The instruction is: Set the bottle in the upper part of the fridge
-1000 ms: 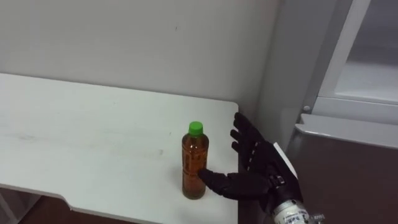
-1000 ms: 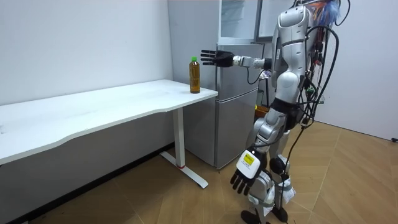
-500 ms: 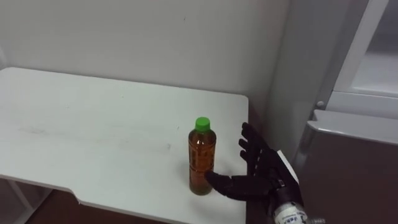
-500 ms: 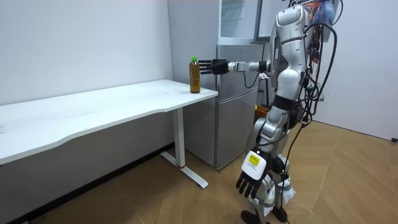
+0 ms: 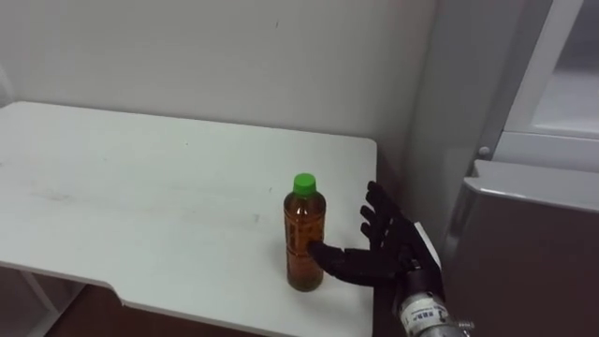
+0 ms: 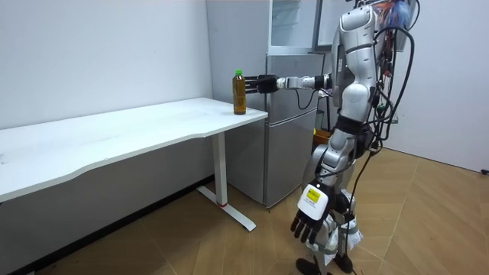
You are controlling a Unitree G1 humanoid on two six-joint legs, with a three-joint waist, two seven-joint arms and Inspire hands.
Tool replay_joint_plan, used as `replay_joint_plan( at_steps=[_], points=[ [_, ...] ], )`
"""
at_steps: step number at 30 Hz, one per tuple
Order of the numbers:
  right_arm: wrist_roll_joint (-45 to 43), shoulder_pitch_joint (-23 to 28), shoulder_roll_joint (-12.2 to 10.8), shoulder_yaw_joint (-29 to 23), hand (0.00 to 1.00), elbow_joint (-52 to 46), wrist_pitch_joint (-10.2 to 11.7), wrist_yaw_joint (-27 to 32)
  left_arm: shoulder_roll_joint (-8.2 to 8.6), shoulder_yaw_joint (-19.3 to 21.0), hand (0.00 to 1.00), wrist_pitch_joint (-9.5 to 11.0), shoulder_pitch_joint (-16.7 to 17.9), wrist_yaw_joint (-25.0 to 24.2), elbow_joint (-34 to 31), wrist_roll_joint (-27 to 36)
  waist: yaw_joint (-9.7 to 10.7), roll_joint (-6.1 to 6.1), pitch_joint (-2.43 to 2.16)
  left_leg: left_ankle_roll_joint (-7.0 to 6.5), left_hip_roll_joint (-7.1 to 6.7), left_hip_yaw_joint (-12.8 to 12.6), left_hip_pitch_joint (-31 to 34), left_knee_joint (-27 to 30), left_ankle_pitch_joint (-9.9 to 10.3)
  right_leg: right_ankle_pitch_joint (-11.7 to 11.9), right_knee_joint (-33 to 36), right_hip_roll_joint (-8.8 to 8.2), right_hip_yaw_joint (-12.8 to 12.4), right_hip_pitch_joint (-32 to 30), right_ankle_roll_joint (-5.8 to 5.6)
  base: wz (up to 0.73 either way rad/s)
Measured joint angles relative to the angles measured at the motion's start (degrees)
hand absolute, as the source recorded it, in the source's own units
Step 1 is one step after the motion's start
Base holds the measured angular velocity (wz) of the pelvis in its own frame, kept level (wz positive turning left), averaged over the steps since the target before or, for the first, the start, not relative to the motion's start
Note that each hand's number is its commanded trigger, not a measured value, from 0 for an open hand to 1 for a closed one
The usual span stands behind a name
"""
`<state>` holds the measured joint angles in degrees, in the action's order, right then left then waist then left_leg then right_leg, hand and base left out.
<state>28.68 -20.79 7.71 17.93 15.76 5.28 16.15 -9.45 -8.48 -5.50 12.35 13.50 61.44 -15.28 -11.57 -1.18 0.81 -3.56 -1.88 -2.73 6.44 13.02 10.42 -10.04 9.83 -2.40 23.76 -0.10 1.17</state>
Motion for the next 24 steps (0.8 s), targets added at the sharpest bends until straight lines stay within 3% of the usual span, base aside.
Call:
replay_joint_plan(
  at_steps=[7,11,16,19,24],
  points=[
    [0.0,0.0,-0.7,0.6,0.0,1.5,-0.1,1.5,0.07,-0.9,0.0,-0.5,1.0,0.0,-2.4,0.0,0.0,1.11,-0.18,0.04,-0.06,0.4,0.1,0.2,-0.2,0.0,0.0,-0.03,0.3,0.2,0.0,0.04],
    [-0.2,-0.7,-0.7,1.1,0.0,1.5,-0.2,1.9,0.07,-0.9,0.0,-0.8,1.2,-0.1,-3.4,-0.4,-0.1,1.05,-0.21,0.16,-0.14,1.1,0.7,0.2,-0.5,0.0,0.1,-0.05,1.0,-0.2,0.0,0.08],
    [-0.2,-3.4,-0.8,1.0,0.0,4.1,-0.3,2.0,0.36,-0.9,0.0,-0.9,1.3,-0.7,-3.5,-0.6,-1.8,0.98,-0.21,0.24,-0.16,1.3,0.4,0.2,-0.7,0.0,0.1,-0.06,1.6,0.3,0.0,0.05],
    [-0.4,-3.9,-0.6,1.0,0.0,4.3,-0.4,2.5,1.05,-0.7,0.0,-1.3,1.4,-0.7,-3.3,-0.6,-2.9,0.72,-0.27,0.2,-0.26,1.4,0.4,0.2,-0.7,0.0,0.1,-0.15,1.8,0.4,0.0,0.03],
    [-3.3,-3.9,-0.6,1.0,0.0,4.4,-0.4,4.0,2.05,-0.7,0.0,-1.6,1.7,-1.8,-3.7,-0.6,-3.0,0.28,-0.06,-0.25,-0.93,2.5,1.0,0.2,-1.1,0.0,0.0,-0.64,2.7,0.2,0.0,0.12]
  ],
)
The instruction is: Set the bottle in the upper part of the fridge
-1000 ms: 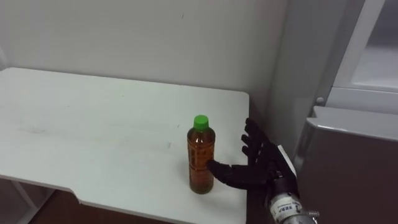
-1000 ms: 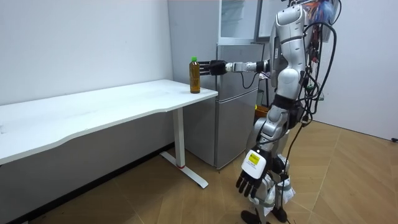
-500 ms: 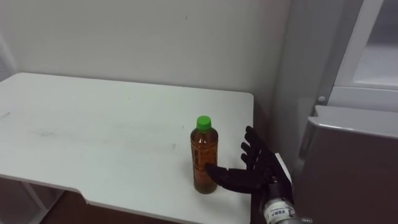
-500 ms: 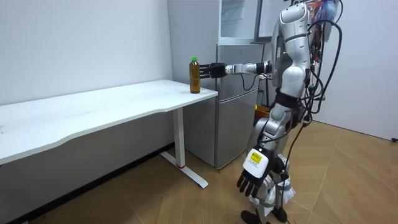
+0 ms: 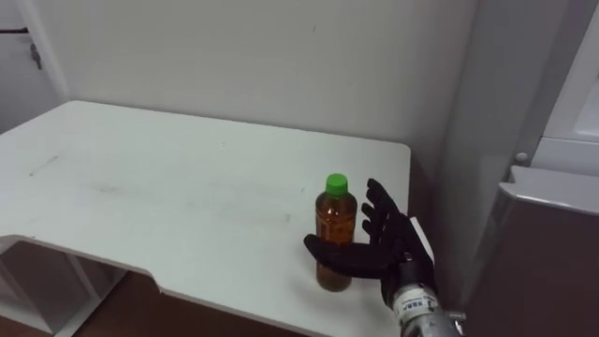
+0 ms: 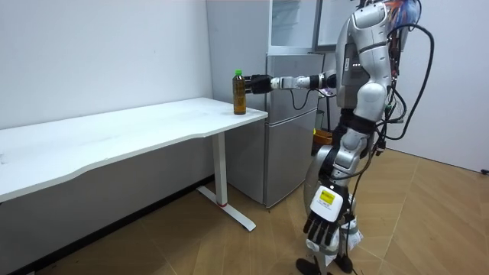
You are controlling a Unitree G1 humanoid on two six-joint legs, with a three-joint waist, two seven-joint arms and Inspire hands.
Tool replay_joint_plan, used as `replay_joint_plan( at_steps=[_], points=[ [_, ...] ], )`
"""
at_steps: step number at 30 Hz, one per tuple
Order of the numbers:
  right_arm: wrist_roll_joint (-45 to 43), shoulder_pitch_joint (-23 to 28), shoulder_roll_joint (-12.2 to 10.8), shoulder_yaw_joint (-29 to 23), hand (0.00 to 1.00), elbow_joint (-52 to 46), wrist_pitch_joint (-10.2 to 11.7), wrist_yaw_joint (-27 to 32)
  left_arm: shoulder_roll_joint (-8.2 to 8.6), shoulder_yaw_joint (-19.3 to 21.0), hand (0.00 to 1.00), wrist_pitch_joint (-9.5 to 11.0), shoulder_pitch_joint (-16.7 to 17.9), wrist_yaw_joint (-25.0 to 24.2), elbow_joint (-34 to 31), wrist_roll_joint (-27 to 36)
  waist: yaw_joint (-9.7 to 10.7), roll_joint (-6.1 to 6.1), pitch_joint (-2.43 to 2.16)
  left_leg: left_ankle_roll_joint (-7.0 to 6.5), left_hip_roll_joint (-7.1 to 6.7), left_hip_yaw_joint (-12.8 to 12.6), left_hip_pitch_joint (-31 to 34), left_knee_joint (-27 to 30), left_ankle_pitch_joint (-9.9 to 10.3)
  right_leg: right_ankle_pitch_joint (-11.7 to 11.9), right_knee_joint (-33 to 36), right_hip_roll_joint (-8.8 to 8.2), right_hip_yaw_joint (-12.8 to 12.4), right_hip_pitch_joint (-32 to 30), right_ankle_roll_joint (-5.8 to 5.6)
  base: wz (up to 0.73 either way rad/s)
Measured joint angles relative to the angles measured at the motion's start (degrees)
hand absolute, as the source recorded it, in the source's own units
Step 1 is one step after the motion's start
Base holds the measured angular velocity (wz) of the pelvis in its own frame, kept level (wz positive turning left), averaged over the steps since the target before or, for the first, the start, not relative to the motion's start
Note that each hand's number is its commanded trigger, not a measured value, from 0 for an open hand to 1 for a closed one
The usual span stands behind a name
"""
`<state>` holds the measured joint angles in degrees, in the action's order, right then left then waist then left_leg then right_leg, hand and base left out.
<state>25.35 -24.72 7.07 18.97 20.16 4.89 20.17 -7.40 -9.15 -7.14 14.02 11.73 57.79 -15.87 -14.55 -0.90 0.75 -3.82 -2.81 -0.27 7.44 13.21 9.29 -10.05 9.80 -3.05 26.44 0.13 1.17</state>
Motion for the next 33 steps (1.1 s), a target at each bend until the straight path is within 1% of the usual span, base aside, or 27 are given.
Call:
replay_joint_plan(
  at_steps=[2,4,6,8,9,11,12,15,20,22,26,29,33],
  points=[
    [-1.3,0.0,0.0,0.0,0.0,0.1,-0.1,0.6,-0.02,0.2,0.0,-0.1,0.0,0.0,-0.5,0.0,0.0,-0.3,0.14,-0.11,-0.2,0.4,0.4,0.2,-0.1,0.0,0.0,-0.12,0.3,-0.2,0.0,0.11],
    [-1.4,0.0,0.0,0.0,0.0,0.1,-0.3,1.1,-0.01,0.2,0.0,-0.1,-0.1,0.0,-0.6,0.0,0.0,-0.43,0.06,-0.17,-0.31,0.6,0.7,0.3,-0.1,0.0,0.0,-0.19,0.4,-0.3,-0.01,0.08],
    [-1.4,0.0,-0.1,0.1,0.0,0.3,-0.8,1.9,-0.01,0.1,0.0,-0.1,-0.1,0.0,-0.6,0.0,-0.1,-0.44,0.06,-0.3,-0.45,0.8,1.0,0.4,-0.2,0.0,0.0,-0.27,0.5,-0.5,-0.02,0.05],
    [-1.4,-0.1,-0.1,0.2,0.0,1.8,-0.8,2.5,-0.02,0.1,0.0,-0.4,-0.1,0.1,-0.6,0.0,-0.2,-0.44,0.05,-0.34,-0.49,0.8,0.9,0.4,-0.2,0.0,0.1,-0.32,0.4,-0.5,-0.04,0.0],
    [-1.4,-0.1,-0.1,0.3,0.0,2.7,-1.3,3.0,-0.02,0.0,0.0,-0.6,-0.1,0.2,-0.7,0.1,-0.3,-0.44,0.06,-0.36,-0.5,0.8,0.9,0.4,-0.2,0.0,0.1,-0.35,0.4,-0.5,-0.05,0.0],
    [-1.3,-0.1,-0.1,0.7,0.0,4.2,-1.5,3.5,-0.03,0.0,0.0,-1.1,0.0,0.4,-0.7,0.1,-0.2,-0.43,0.07,-0.37,-0.52,0.8,0.9,0.4,-0.3,0.0,0.1,-0.37,0.3,-0.5,-0.06,0.0],
    [-1.3,-0.1,-0.1,0.9,0.0,4.7,-2.1,4.1,-0.03,0.0,0.0,-1.3,0.0,0.6,-0.9,0.1,-0.2,-0.42,0.07,-0.38,-0.52,0.8,0.9,0.4,-0.3,0.0,0.1,-0.37,0.3,-0.5,-0.07,0.0],
    [-1.4,-0.1,-0.1,1.2,0.0,4.9,-2.9,4.9,-0.02,0.0,0.0,-1.6,-0.1,1.3,-1.0,0.1,-0.2,-0.41,0.07,-0.38,-0.51,0.8,0.9,0.4,-0.3,0.0,0.1,-0.37,0.4,-0.5,-0.07,0.0],
    [-1.4,-0.1,-0.1,1.4,0.0,6.0,-3.1,6.1,-0.03,0.0,0.0,-1.7,0.0,1.6,-0.9,0.3,-0.2,-0.45,0.05,-0.4,-0.58,0.9,0.9,0.3,-0.3,0.0,0.2,-0.44,0.6,-0.5,-0.08,0.0],
    [-1.4,-0.1,-0.1,2.0,0.0,6.5,-3.6,6.7,-0.03,0.0,0.0,-1.7,0.0,1.6,-0.9,0.5,-0.2,-0.53,0.09,-0.42,-0.62,1.0,1.0,0.3,-0.3,0.0,0.2,-0.47,0.7,-0.5,-0.09,0.0],
    [-1.5,-0.1,-0.1,2.3,0.0,7.7,-3.8,6.8,-0.06,0.0,0.0,-1.7,0.0,1.6,-0.9,0.5,-0.3,-1.02,0.1,-0.44,-0.71,1.2,1.0,0.3,-0.3,0.0,0.2,-0.52,0.8,-0.5,-0.11,0.03],
    [-2.7,-0.3,0.0,2.3,0.0,9.9,-3.6,6.8,-0.06,0.0,0.0,-2.4,0.2,1.4,-1.0,0.6,-0.5,-1.63,-0.01,-0.48,-0.78,1.4,1.0,0.3,-0.3,0.0,0.3,-0.56,0.8,-0.5,-0.13,0.04],
    [-3.7,-2.4,0.4,2.3,0.0,14.2,-3.6,7.2,-0.22,0.0,0.0,-2.8,0.2,1.0,-1.2,0.6,-0.5,-2.41,-0.06,-0.49,-0.92,2.1,1.1,0.4,-0.5,0.0,0.9,-0.76,1.0,-0.5,-0.21,0.07]
  ],
)
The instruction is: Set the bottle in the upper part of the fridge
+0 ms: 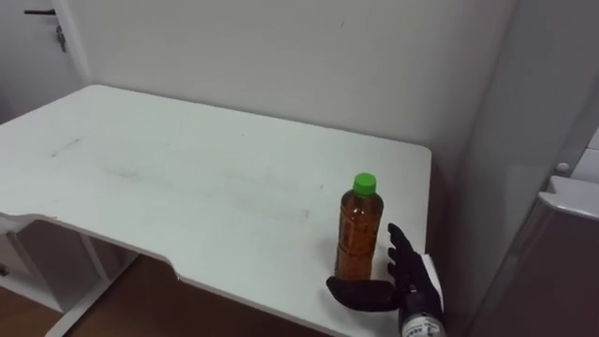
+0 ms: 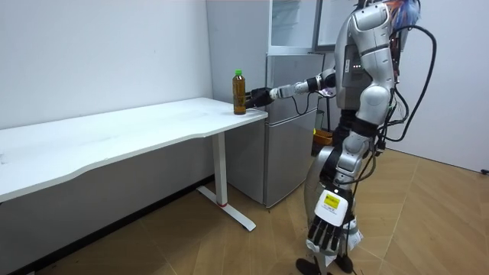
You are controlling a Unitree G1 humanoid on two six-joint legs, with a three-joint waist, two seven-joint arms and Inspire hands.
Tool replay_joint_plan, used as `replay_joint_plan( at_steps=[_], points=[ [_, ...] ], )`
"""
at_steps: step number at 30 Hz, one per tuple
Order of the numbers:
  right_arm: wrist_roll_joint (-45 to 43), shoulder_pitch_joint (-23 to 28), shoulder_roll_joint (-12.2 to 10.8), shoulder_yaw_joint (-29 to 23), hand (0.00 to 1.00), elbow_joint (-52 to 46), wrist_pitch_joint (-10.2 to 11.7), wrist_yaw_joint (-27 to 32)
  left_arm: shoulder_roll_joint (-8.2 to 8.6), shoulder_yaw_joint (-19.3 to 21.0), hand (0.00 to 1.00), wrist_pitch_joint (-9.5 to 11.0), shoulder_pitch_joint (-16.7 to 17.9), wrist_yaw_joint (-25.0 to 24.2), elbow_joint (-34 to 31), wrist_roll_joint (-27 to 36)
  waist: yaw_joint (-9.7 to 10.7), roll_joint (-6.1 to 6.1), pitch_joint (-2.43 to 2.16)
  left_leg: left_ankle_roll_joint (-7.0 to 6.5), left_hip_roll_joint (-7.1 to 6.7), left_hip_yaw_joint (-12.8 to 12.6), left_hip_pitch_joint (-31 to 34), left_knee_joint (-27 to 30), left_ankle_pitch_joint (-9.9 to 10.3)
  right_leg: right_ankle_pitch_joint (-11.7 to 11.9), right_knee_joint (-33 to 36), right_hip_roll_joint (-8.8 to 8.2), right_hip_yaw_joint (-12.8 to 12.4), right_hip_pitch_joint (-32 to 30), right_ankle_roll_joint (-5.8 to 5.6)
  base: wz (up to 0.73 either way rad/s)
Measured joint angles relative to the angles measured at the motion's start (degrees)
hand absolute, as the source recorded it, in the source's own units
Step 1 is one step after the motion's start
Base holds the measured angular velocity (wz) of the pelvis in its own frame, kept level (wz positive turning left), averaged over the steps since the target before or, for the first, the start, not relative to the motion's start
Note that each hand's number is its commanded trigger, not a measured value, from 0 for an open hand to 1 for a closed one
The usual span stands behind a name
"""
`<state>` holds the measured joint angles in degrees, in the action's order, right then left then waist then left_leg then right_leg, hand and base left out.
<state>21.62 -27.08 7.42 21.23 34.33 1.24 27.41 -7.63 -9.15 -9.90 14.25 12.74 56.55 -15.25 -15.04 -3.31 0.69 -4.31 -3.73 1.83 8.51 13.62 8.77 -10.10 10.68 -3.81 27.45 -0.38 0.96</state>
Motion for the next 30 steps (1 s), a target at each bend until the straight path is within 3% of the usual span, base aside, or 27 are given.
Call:
replay_joint_plan(
  at_steps=[11,15,22,30],
  points=[
    [-6.9,-1.2,1.0,0.0,0.0,3.2,0.0,0.0,-0.06,-0.2,0.0,0.5,-1.0,-2.4,0.2,0.2,-1.8,-0.45,0.62,-0.16,-0.27,0.9,2.2,1.7,-0.4,0.0,0.8,-0.38,1.5,-1.3,0.06,0.05],
    [-8.3,-1.3,1.0,0.0,0.0,3.2,0.0,1.5,-0.62,-0.2,0.0,0.7,-1.1,-2.5,-1.5,1.2,-2.8,-0.72,0.57,-0.23,-0.33,0.8,2.9,1.8,-0.8,-0.1,1.1,-0.58,1.6,-2.2,0.13,0.02],
    [-8.2,-1.7,1.0,-0.1,0.0,3.2,0.0,3.7,-1.01,-0.2,0.0,1.2,-1.4,-2.1,-1.5,1.3,-2.8,-1.11,0.5,-0.44,-0.87,1.6,3.3,1.6,-0.9,-0.4,1.2,-1.0,2.5,-2.4,-0.21,0.06],
    [-8.2,-6.4,1.1,0.0,0.0,7.6,-0.1,5.0,-2.13,-0.5,0.0,1.7,-1.7,-1.6,-1.2,2.3,-4.2,-2.89,1.13,-0.48,-0.92,1.8,4.1,1.2,-1.1,-0.4,2.0,-1.23,2.6,-3.7,-0.26,0.01]
  ],
)
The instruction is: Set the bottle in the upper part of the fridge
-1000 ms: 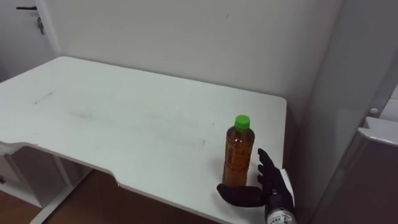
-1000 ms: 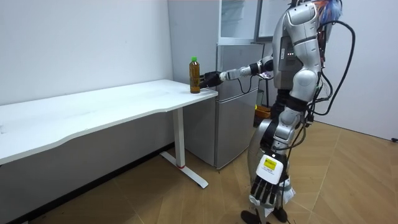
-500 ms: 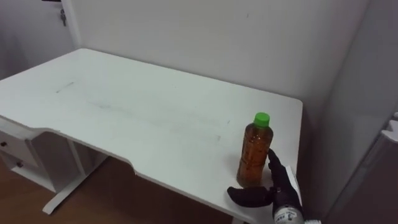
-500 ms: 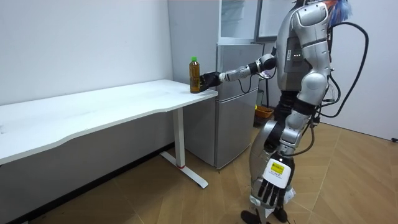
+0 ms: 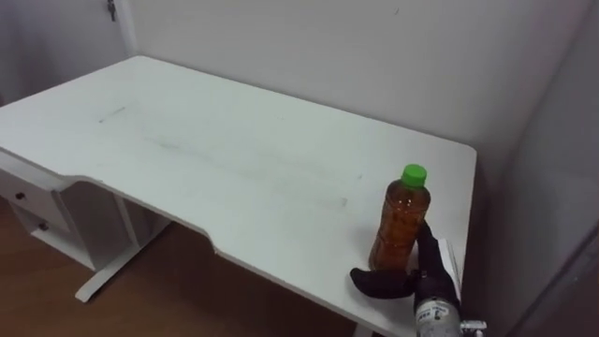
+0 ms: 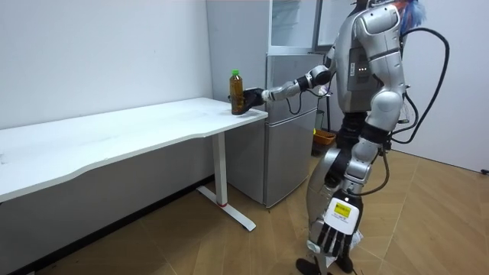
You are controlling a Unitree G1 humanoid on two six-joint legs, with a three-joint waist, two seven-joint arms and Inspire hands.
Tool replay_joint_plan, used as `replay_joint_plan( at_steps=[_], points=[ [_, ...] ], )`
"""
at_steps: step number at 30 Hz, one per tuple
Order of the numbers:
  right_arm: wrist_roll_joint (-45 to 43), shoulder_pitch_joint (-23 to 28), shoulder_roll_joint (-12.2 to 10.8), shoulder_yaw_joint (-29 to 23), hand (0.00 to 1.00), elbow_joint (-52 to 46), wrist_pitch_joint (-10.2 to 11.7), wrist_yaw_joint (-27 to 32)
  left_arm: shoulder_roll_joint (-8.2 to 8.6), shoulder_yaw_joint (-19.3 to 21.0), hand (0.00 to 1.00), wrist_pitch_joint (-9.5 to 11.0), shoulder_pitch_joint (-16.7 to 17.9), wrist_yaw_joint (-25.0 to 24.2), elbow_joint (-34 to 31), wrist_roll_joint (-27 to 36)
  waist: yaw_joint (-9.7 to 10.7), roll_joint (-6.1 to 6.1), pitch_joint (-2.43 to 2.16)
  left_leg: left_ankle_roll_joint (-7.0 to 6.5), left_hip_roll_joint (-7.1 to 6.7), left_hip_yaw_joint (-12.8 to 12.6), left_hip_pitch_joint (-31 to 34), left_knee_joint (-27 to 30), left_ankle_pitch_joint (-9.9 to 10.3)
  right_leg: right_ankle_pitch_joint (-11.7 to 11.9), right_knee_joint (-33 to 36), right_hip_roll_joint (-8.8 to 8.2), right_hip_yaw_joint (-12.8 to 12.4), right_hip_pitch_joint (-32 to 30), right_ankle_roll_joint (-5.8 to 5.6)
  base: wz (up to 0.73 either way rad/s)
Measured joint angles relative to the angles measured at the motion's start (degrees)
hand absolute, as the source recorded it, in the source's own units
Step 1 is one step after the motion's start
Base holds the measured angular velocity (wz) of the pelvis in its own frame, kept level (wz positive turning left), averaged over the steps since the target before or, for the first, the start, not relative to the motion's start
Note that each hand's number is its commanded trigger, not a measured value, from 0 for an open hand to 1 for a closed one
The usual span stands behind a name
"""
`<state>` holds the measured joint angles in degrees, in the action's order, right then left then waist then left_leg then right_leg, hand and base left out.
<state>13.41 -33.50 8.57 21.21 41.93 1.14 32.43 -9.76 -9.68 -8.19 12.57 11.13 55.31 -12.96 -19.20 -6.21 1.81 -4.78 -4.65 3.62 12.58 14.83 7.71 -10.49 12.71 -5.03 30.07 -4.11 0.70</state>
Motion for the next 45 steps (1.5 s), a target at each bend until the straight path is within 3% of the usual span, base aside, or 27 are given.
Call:
replay_joint_plan(
  at_steps=[3,8,11,29,36,45],
  points=[
    [0.2,-1.0,0.3,0.0,0.0,0.2,0.0,0.7,-0.2,0.0,0.0,0.0,-1.0,0.0,0.8,0.0,-0.4,-0.71,-0.01,0.03,-0.07,0.3,1.1,0.1,-0.1,0.0,0.0,0.06,-0.1,-0.9,0.01,0.07],
    [2.1,-1.4,0.4,-0.1,0.0,0.2,0.1,2.6,-0.27,0.0,0.0,0.3,-3.1,0.0,2.3,0.1,-1.1,-0.77,0.04,0.05,-0.23,1.2,1.7,0.5,-0.1,0.0,-0.1,0.17,-0.2,-1.0,0.01,0.09],
    [4.6,-1.6,0.6,-0.1,0.0,0.2,0.1,3.2,-0.27,0.0,0.0,1.1,-3.1,0.0,2.2,0.8,-1.5,-0.77,0.04,0.05,-0.23,1.2,1.7,0.5,-0.1,0.0,-0.1,0.17,-0.3,-1.1,0.0,0.01],
    [12.3,-2.6,0.9,0.0,0.0,0.2,0.3,5.5,-0.36,0.0,0.0,0.7,-2.5,3.3,2.0,1.1,-1.6,-0.48,-0.01,0.1,-0.2,1.1,1.6,0.7,-0.2,0.0,0.0,0.15,-0.3,-1.1,0.0,0.0],
    [14.0,-2.6,1.0,-0.6,0.0,0.2,1.3,5.5,-0.37,0.0,0.0,0.7,-1.1,4.0,1.3,1.1,-1.6,0.3,-0.08,0.11,-0.2,1.2,1.7,0.7,-0.2,0.0,0.0,0.13,0.0,-1.1,0.01,0.0],
    [15.8,-2.6,0.9,-0.9,0.0,0.1,2.1,6.3,-0.37,0.0,0.0,0.7,-0.6,4.0,0.8,1.1,-1.6,0.45,-0.12,0.12,-0.2,1.2,1.7,0.7,-0.2,0.1,-0.1,0.14,0.0,-1.0,0.05,0.0]
  ],
)
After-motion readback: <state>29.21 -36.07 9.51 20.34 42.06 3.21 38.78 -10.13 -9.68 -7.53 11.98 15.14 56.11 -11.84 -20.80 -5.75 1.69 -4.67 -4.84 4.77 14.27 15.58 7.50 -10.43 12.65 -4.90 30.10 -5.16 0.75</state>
